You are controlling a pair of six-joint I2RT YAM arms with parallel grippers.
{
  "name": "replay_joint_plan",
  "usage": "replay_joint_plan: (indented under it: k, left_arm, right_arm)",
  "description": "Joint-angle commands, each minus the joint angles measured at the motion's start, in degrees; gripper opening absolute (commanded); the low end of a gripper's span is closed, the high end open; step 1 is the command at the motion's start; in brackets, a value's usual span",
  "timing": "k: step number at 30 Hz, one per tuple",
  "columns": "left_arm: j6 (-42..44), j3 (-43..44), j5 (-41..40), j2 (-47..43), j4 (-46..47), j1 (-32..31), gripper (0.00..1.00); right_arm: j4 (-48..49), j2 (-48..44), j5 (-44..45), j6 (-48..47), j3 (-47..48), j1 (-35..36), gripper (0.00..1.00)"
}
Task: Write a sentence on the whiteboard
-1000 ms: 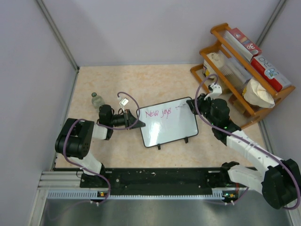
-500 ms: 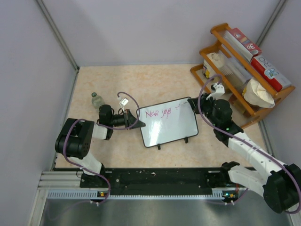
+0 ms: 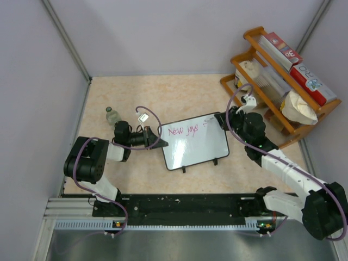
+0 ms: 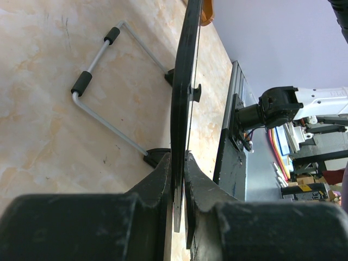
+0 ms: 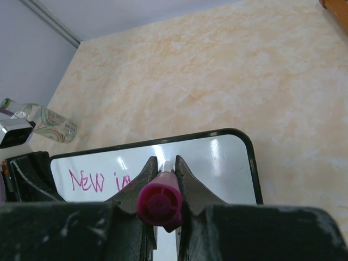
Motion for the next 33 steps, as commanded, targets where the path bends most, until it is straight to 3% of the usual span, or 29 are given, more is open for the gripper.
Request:
replay_joint_plan:
  k: [1,33]
  left_arm:
    - [-0.04,-0.53,-0.28,0.82,1.72,0.07,0.00]
    - [-0.13,-0.71,-0.37,0.73,1.80,0.07,0.00]
  right_arm:
    - [2.96,0.68,-0.13,0.14,1.96,-0.63,0.00]
    - [0.14,-3.10,-0.83,-0.47,-5.43,-0.72,0.00]
